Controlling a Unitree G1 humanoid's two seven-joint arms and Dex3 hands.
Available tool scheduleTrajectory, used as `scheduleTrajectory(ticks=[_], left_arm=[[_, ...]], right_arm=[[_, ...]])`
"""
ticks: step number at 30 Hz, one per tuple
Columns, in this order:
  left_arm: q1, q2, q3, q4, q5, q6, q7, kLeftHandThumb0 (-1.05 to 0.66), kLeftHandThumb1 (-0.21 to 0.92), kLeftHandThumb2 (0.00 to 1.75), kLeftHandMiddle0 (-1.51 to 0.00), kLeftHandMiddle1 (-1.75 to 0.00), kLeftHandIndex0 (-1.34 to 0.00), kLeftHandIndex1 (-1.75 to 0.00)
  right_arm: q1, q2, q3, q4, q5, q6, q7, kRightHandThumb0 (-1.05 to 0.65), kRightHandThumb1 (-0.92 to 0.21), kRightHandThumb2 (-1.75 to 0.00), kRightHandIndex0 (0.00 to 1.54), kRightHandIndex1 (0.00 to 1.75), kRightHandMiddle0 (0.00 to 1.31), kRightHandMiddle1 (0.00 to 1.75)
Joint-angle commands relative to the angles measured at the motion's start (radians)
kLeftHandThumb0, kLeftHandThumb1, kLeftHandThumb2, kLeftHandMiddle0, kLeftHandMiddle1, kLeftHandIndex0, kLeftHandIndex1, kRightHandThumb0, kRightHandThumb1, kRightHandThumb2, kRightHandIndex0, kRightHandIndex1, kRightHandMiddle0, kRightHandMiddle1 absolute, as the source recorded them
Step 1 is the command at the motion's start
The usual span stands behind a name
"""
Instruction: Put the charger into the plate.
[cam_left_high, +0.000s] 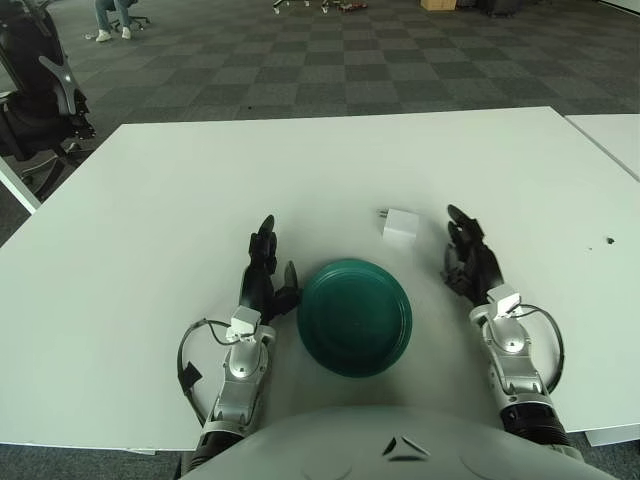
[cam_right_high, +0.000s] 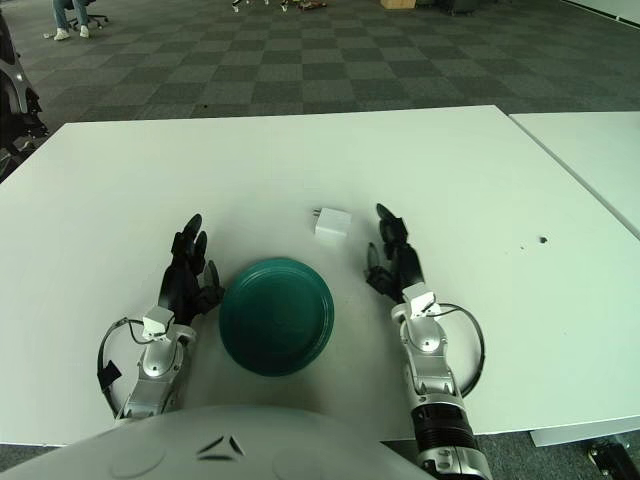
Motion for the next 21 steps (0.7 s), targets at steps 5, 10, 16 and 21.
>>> scheduleTrajectory(ticks=[5,10,16,21], left_arm=[[0.056,-0.021,-0.009,0.263,0.033,0.052,0.024,-0.99,0.92,1.0,-0.22,-0.02,0.0,-0.58],[0.037,-0.022,-0.006,0.283,0.043,0.055,0.039,-1.01,0.92,0.99,-0.22,-0.01,0.0,-0.59],[0.022,-0.02,-0.002,0.307,0.049,0.048,0.056,-1.04,0.92,1.0,-0.21,-0.01,0.0,-0.56],[0.02,-0.02,-0.008,0.312,0.057,0.05,0.067,-1.05,0.92,1.01,-0.2,0.0,0.0,-0.52]], right_arm=[[0.009,0.088,0.001,-0.35,-0.14,0.183,-0.17,-0.69,-0.92,-0.67,0.27,0.42,0.0,0.98],[-0.061,0.012,0.05,-0.281,-0.355,0.1,-0.234,-0.69,-0.92,-0.65,0.22,0.53,0.0,0.99],[-0.217,-0.104,0.178,-0.137,-0.626,0.017,-0.306,-0.67,-0.92,-0.59,0.27,0.41,0.0,0.92],[-0.228,-0.118,0.258,-0.236,-0.783,0.152,-0.223,-0.74,-0.92,-0.63,0.28,0.33,0.0,0.87]])
